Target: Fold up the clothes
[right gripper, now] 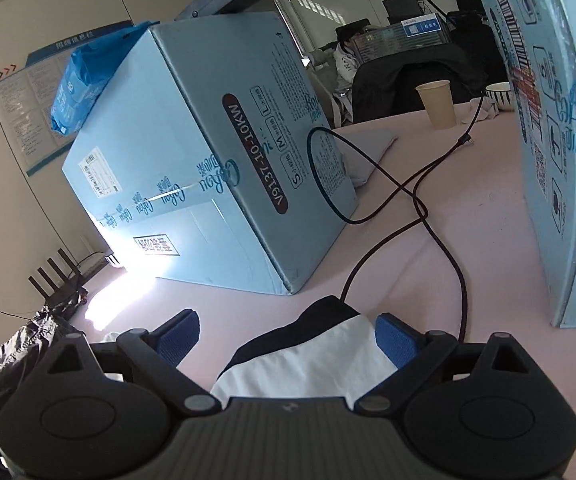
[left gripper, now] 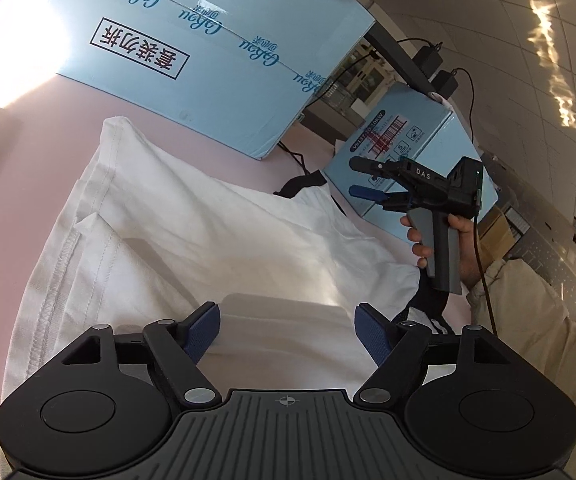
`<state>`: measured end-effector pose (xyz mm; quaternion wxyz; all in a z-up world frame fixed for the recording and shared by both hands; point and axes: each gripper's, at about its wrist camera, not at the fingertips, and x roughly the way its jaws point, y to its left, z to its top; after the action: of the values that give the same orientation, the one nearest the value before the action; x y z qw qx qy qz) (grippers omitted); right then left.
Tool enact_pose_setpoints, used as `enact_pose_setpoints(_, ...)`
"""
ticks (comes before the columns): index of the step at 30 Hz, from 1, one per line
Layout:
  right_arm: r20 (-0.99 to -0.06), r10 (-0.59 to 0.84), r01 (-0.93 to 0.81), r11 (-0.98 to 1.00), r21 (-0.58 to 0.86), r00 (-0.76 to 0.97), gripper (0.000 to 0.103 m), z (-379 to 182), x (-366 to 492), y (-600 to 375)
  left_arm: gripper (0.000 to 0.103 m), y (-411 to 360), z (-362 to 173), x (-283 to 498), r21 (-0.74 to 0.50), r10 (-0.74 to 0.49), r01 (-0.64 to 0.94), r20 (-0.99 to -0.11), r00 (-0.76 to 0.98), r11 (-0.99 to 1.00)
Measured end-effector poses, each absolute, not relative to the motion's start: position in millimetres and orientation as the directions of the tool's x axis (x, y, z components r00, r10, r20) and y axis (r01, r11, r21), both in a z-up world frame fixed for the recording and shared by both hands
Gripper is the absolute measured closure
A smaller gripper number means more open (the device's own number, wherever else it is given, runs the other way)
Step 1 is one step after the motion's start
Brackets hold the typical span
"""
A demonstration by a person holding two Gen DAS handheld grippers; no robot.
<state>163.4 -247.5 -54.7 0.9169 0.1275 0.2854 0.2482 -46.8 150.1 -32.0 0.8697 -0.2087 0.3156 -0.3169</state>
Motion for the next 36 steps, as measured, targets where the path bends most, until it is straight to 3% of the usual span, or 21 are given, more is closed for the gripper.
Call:
enact_pose_setpoints(5, -0.52, 0.533, -0.358, 0.842, 0.404, 0.667, 0.015, -78, 192, -246, 0.026, 152, -32, -48, -0.569, -0.686, 0.418, -0.413, 0.599, 0.708)
enact_pose_setpoints(6, -0.518, 0.534, -0.365, 0.842, 0.398, 0.668, 0.024, -79, 193, -246, 0.026, 152, -32, -48, -0.57, -0.686, 0.418, -0.413, 0.599, 0.708)
enact_pose_setpoints(7, -0.518, 0.539, -0.372, 0.839, 0.397, 0.664, 0.044, -79, 193, -246, 0.026, 152, -32, -48, -0.568, -0.686, 0.419, -0.413, 0.599, 0.708)
enact_pose_setpoints(10, -0.531, 0.559, -0.387, 0.827, 0.407, 0.636, 0.086, -80, 191, -246, 0.026, 152, -31, -48, -0.57, -0.687, 0.419, -0.412, 0.598, 0.706)
enact_pose_setpoints(13, -0.491, 0.561, -0.404, 0.825, 0.394, 0.667, 0.091, -75, 180, -249, 0.026, 154, -32, -47, -0.579, -0.692, 0.418, -0.407, 0.596, 0.7)
enact_pose_setpoints(18, -0.372, 0.562, -0.422, 0.816, 0.395, 0.739, 0.092, -46, 159, -264, 0.025, 155, -32, -46, -0.585, -0.697, 0.419, -0.402, 0.594, 0.695)
enact_pose_setpoints(24, -0.302, 0.563, -0.441, 0.81, 0.388, 0.769, 0.092, -17, 134, -274, 0.024, 155, -33, -46, -0.588, -0.701, 0.421, -0.399, 0.592, 0.691)
enact_pose_setpoints(29, -0.27, 0.658, -0.64, 0.751, 0.165, 0.702, 0.085, -1, 67, -241, 0.023, 154, -33, -46, -0.588, -0.703, 0.425, -0.397, 0.59, 0.689)
enact_pose_setpoints(30, -0.288, 0.69, -0.692, 0.713, 0.112, 0.664, 0.08, -3, 48, -233, 0.023, 154, -33, -46, -0.587, -0.703, 0.426, -0.397, 0.59, 0.689)
enact_pose_setpoints(33, -0.453, 0.734, -0.831, 0.555, -0.029, 0.506, 0.039, -20, -3, -211, 0.022, 153, -33, -47, -0.583, -0.704, 0.43, -0.398, 0.589, 0.689)
enact_pose_setpoints(36, -0.581, 0.696, -0.879, 0.471, -0.075, 0.423, 0.037, -38, -33, -199, 0.021, 152, -32, -47, -0.58, -0.704, 0.433, -0.398, 0.588, 0.69)
